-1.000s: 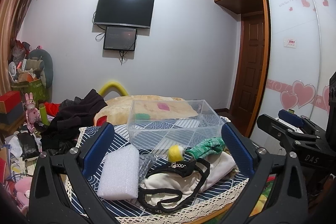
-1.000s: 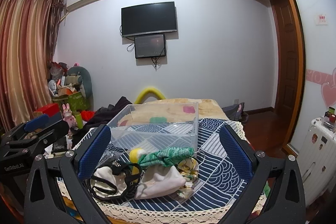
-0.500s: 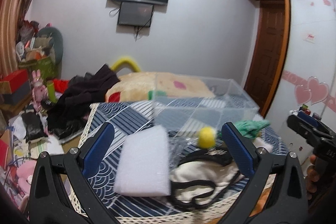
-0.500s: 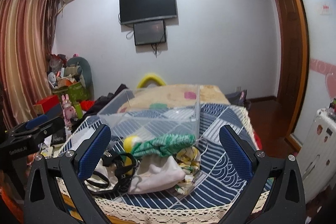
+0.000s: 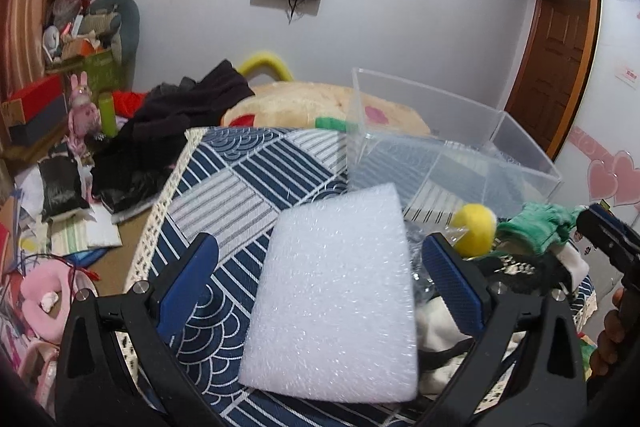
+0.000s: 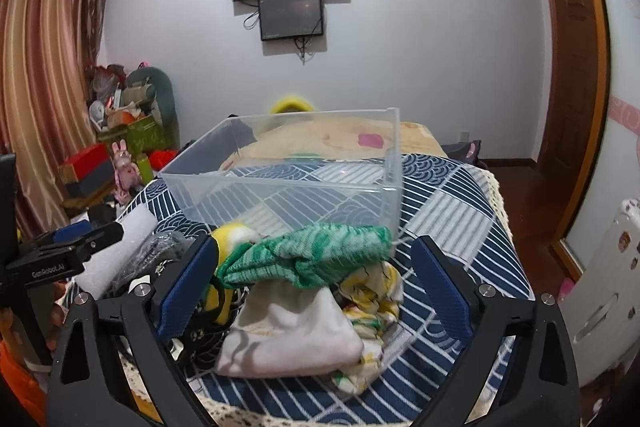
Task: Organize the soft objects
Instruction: 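Grasp the white foam sheet with the left tool while the right tool grasps the green knitted cloth, then release the foam sheet from the left tool while the right tool releases the green cloth into the box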
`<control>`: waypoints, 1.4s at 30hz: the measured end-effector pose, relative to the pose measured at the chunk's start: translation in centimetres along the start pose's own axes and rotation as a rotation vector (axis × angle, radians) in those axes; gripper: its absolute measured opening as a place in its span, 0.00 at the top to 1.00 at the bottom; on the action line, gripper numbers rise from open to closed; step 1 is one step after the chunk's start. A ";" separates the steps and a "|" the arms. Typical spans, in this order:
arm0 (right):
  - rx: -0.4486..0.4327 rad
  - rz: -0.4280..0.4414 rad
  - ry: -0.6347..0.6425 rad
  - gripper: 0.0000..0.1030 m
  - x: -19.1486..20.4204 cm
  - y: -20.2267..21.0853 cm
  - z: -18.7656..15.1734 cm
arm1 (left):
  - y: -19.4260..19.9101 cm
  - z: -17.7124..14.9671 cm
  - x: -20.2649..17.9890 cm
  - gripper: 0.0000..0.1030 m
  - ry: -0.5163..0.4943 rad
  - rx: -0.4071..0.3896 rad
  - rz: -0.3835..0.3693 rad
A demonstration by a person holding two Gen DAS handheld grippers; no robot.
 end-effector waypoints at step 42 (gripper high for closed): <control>-0.156 -0.014 0.047 0.83 -1.0 2.5 4.9 | 2.5 7.2 -6.8 0.20 -0.115 -0.169 -0.133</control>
Point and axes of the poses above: each gripper's, at about its wrist camera, not at the fingertips, and y roughly against the way its jaws point, x to its left, z to its top, the point moved 3 cm from there along -y, roughly the way its jaws point, and after that the axes turned 15 degrees about -x, right-handed, at the moved point
